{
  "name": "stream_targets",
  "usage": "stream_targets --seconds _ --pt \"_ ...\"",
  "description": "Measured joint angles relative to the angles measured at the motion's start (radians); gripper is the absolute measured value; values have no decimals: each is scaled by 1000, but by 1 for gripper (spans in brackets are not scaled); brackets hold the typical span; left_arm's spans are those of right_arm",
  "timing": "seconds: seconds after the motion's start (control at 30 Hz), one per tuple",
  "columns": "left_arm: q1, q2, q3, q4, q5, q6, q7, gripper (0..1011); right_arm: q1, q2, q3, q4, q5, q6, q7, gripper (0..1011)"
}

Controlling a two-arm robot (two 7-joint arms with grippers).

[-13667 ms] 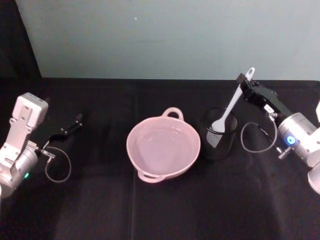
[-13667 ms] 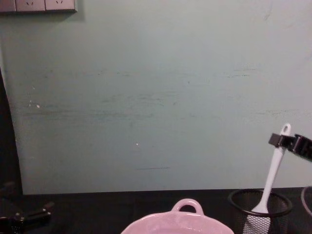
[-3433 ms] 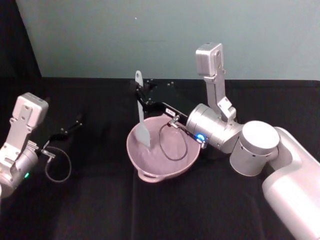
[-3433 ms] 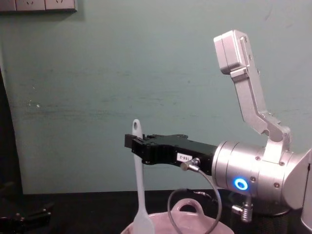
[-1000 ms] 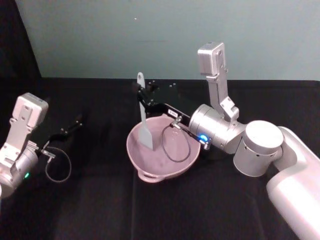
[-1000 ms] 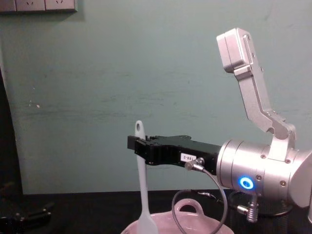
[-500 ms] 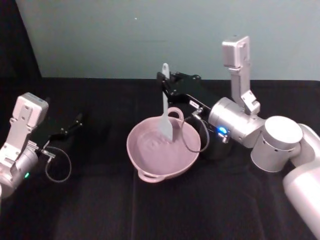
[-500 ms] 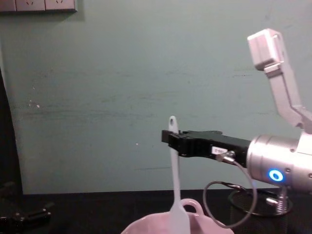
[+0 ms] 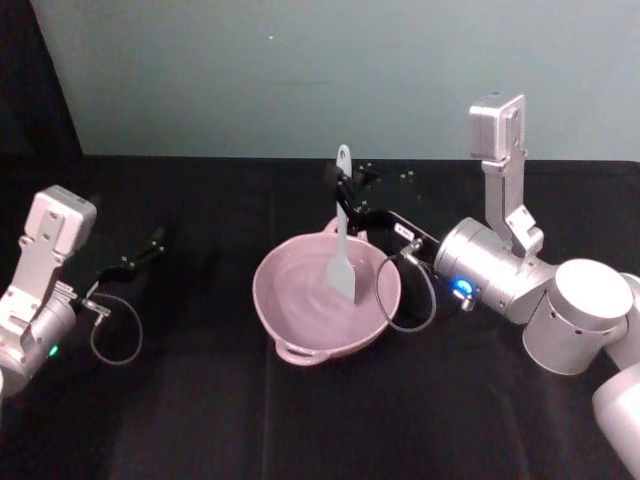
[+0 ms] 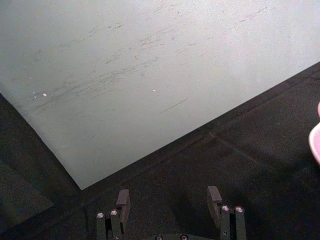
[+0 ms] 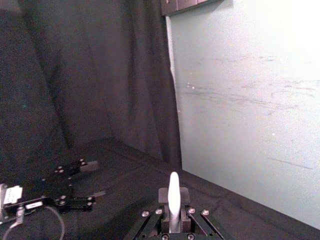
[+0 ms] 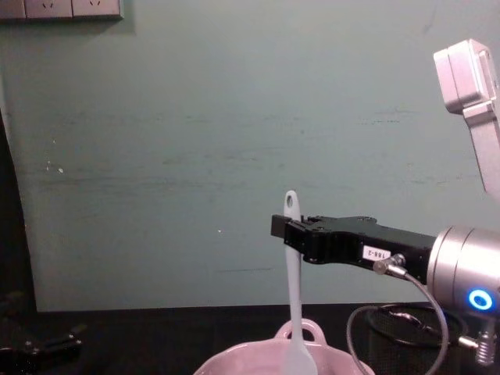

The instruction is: Use the one hand to pick up the spoon and stir the clear water in the bowl.

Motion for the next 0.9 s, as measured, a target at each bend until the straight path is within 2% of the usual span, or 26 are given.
stream_targets --seconds 0.4,0.6,0.9 --pt "0 0 0 0 0 0 0 1011 -9 -18 -37 -13 4 7 13 121" --pt "0 0 0 0 0 0 0 1011 25 -52 -70 15 -1 7 24 121" --pt "0 0 0 0 0 0 0 1011 82 -93 -84 87 -10 -3 24 121"
